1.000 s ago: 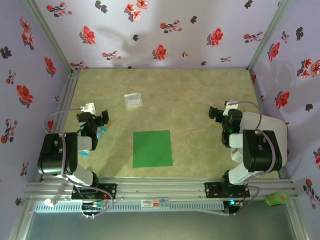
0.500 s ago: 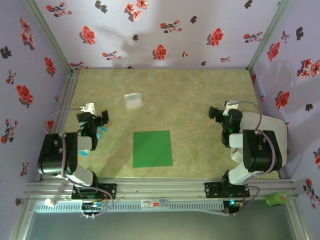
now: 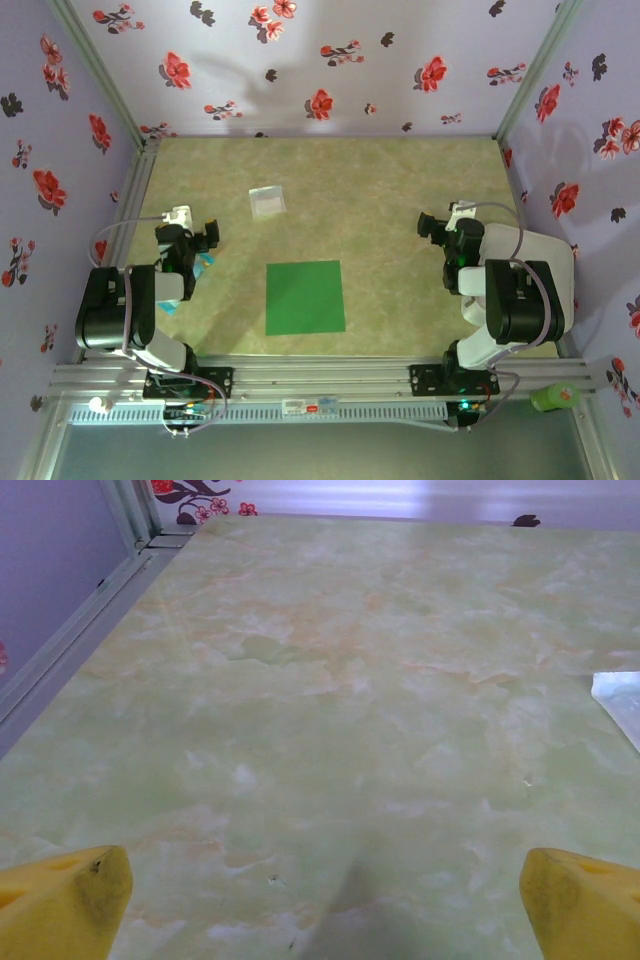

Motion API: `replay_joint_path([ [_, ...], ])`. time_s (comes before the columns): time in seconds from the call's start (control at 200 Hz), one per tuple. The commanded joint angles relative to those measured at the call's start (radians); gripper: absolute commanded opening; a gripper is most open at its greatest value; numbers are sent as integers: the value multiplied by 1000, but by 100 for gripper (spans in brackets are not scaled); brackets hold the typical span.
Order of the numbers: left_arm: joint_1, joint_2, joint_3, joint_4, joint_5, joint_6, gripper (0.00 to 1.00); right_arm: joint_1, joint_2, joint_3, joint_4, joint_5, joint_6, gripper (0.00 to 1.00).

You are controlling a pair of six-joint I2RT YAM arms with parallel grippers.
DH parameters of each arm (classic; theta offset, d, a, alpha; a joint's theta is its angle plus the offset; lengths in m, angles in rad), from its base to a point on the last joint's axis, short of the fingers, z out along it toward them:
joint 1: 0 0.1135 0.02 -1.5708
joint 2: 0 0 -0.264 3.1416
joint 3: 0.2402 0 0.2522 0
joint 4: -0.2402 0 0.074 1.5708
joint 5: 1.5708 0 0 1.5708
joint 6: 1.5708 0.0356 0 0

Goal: Fold a paper plane with a square sheet of paper (pick it up from the middle)
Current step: Move the square sheet of paper to the center of the table.

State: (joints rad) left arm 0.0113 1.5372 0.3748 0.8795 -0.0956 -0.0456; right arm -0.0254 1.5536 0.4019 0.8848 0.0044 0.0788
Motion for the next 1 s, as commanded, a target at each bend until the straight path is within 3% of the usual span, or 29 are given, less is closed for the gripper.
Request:
replay_joint_path([
  [0.0, 3, 4, 9, 24, 23, 7, 100, 8, 8, -11, 0, 28, -2, 99],
  [0.365, 3, -48, -50, 92, 10, 6, 100, 27, -23, -19, -16, 35, -25, 99],
  [0.5, 4, -175, -38, -52, -31, -19, 100, 27, -62, -7, -49, 24, -31, 99],
  [0.63, 5, -268, -6, -184, -36, -31, 100, 25, -165, 142, -429, 10, 18, 99],
  [0.8, 5, -356, 39, -300, -130, -145, 100, 25, -266, 205, -564, 11, 110, 99],
  [0.89, 6, -413, 69, -386, -126, -189, 100, 25, -293, 307, -769, 12, 178, 99],
  [0.995, 4, -517, 103, -564, -179, -387, 100, 17, -303, 419, -982, -2, 327, 99],
])
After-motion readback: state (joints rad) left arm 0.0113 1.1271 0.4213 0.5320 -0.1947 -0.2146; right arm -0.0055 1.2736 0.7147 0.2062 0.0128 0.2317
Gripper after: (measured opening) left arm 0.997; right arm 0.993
